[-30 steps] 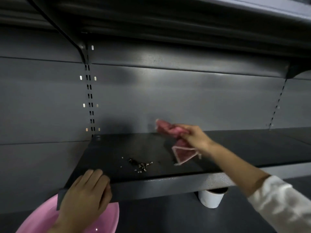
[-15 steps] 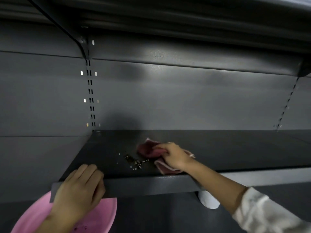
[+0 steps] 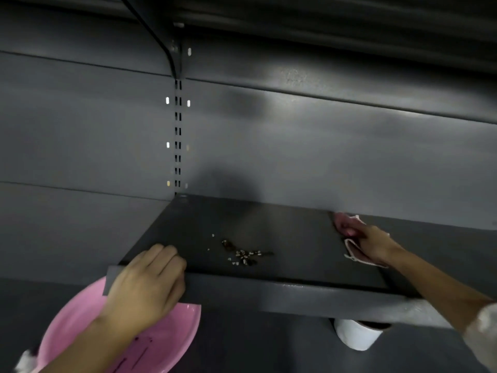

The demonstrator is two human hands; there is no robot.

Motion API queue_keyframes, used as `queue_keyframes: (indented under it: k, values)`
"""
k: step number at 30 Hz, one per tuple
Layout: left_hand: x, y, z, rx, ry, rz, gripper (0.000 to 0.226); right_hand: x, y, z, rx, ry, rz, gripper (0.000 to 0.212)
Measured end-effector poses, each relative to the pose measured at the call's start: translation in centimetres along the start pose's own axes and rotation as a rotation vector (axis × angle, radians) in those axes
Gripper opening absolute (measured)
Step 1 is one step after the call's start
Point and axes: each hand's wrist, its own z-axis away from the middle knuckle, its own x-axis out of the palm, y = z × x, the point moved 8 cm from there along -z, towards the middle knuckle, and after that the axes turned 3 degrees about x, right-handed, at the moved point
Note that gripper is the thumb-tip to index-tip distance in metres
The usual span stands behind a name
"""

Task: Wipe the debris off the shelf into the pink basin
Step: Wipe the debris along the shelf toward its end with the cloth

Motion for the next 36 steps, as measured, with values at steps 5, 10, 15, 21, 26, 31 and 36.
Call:
queue_keyframes:
  k: [5,10,15,21,26,31,36]
  values:
    - [0.1,-0.1,-0.3,-0.043,-0.044,-0.059,0.028,3.6,-8.7,1.9,-0.206,-0.059,0.048,0.044]
    - [0.2,0.2,-0.7,0.009,-0.151,-0.059,0.028,6.9,-17.6,4.1,-0.275,-0.081,0.037,0.045]
    - [-0.4,-0.3,-0.7,0.132,-0.171,-0.016,0.025,7.9,-22.4,6.0,-0.289,-0.077,-0.029,0.046]
    - [-1.4,-3.9,0.1,0.140,-0.134,0.069,0.026,3.9,-18.9,4.9,-0.064,0.119,-0.178,0.037]
    - [-0.8,-4.2,0.5,0.105,-0.166,0.133,0.024,3.3,-13.2,3.7,0.177,0.115,-0.089,0.034]
    - [-0.7,-4.2,0.4,0.087,-0.135,0.153,0.023,7.2,-19.7,1.7,0.002,-0.053,-0.115,0.046]
    - [-0.7,-4.0,0.5,0.116,-0.114,0.130,0.025,8.5,-23.1,4.1,-0.172,-0.140,-0.153,0.044]
